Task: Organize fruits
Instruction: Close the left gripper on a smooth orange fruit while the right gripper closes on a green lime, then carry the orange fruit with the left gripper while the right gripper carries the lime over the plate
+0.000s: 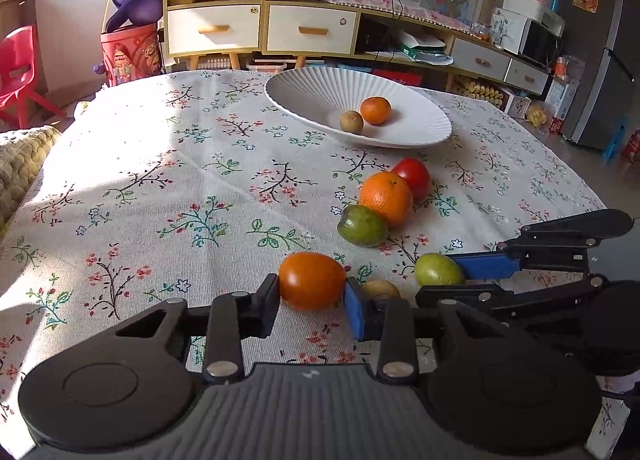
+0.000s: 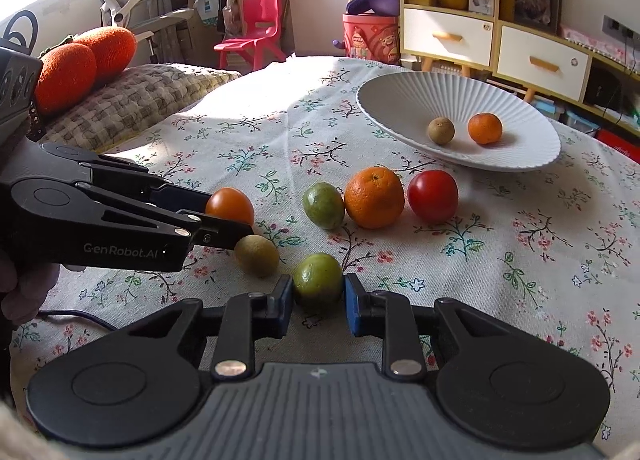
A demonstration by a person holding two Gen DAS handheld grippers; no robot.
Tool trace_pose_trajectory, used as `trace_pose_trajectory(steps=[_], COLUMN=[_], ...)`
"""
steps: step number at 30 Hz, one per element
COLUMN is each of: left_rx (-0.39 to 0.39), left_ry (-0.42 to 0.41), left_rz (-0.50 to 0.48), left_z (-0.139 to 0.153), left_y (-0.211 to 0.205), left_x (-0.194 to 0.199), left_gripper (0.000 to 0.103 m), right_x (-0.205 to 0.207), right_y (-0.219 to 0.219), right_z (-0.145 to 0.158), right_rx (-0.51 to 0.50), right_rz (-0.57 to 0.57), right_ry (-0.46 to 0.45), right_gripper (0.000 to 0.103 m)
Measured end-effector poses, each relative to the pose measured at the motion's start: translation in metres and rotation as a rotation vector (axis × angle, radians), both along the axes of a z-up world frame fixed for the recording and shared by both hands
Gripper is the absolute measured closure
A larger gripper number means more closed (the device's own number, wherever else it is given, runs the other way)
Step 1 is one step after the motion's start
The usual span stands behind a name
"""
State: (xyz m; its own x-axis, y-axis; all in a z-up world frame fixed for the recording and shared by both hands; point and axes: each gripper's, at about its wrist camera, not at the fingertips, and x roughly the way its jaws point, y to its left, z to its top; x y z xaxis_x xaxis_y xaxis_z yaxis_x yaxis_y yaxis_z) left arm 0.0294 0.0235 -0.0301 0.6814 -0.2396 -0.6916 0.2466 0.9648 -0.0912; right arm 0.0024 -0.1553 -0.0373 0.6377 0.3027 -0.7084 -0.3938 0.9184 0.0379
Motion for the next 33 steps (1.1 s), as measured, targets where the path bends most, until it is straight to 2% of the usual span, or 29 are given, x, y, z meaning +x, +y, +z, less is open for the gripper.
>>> trace_pose_trajectory(steps=[21, 33], left_rx=[-0.008, -0.015], left_ry=[-0.009, -0.034], left_rz=[0.038, 0.049], left_z=[0.022, 0.038], left_y=[0.000, -0.008], left_x=[0.020, 0.034], left_gripper=[0.084, 0.084], right_x=[0.023, 0.034], right_y=[-0.016, -0.016], right_z=[0.022, 0.034], right_rx=[0.011, 0.010], right_rz=[-0.117, -0.121], right_ry=[-0.031, -0.051], right_gripper=[0.079, 0.079])
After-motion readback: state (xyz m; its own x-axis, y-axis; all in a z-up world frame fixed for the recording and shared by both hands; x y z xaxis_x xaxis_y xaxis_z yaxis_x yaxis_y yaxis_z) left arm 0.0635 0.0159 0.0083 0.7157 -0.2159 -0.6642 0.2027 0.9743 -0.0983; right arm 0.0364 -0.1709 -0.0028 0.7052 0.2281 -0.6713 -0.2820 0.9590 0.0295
